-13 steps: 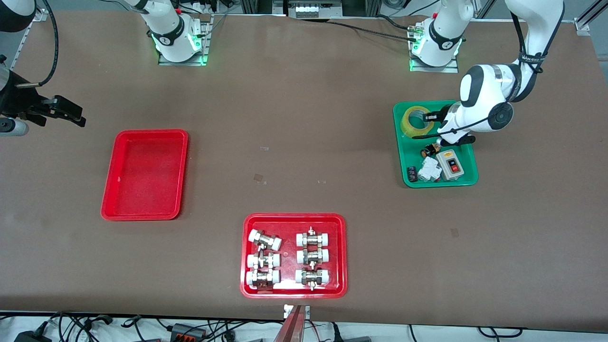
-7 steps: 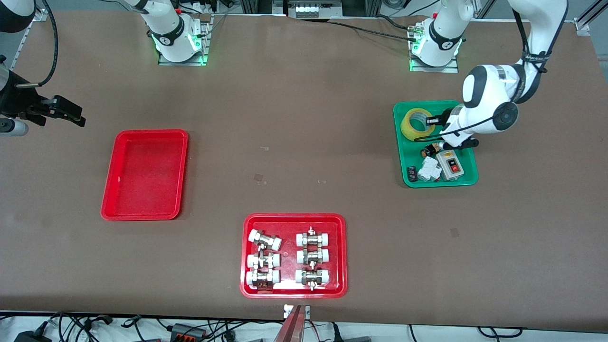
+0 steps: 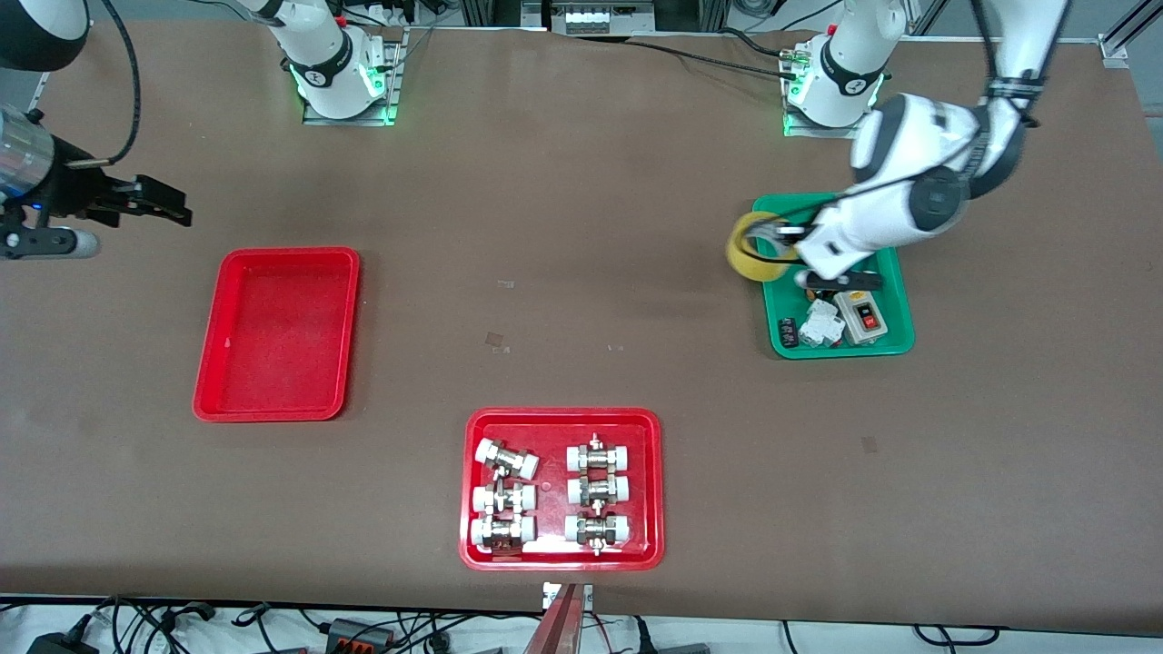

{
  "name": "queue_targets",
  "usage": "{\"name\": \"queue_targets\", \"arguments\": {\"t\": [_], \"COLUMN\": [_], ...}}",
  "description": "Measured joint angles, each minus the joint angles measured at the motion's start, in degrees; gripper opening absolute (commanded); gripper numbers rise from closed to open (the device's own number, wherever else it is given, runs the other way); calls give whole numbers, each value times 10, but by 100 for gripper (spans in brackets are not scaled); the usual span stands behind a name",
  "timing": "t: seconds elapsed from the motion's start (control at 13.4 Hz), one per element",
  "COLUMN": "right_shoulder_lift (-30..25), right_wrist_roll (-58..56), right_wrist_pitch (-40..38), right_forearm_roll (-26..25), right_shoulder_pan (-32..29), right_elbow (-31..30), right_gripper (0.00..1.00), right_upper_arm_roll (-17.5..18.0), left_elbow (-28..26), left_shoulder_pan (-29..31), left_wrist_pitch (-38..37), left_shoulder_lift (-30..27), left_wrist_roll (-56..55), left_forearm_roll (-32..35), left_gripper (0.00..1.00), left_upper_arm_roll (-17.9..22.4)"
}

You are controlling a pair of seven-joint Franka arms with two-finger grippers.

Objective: Left arm passes tape to right arm into tray
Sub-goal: 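Carry the tape toward the middle while the right gripper reaches toward it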

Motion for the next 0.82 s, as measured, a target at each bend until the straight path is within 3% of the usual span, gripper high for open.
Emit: {"name": "queue_targets", "arguments": {"t": [0.15,0.3,0.6,0.82], "right_shoulder_lift": [3,4,24,44], "right_wrist_roll": [0,-3,-4,-4], "right_wrist_pitch": [-1,-2,0,15], "right_forearm_roll": [19,33,138,223], "right_shoulder_pan": [3,20,86,113], "right_elbow": [0,0,0,2], "right_gripper": [100,100,100,100], "right_upper_arm_roll": [1,2,5,5], "left_elbow": [72,178,424,499], "left_shoulder_pan": [-15,-56,-141,-164], "left_wrist_pitch": [3,9,16,91], "left_shoulder_lift": [55,132,290,336], "left_wrist_roll": [-123,-215,-260,-253], "left_forearm_roll": [-3,-3,-46,-103], "left_gripper": [0,0,0,0], "left_upper_arm_roll": [-68,-98,-101,-101]}}
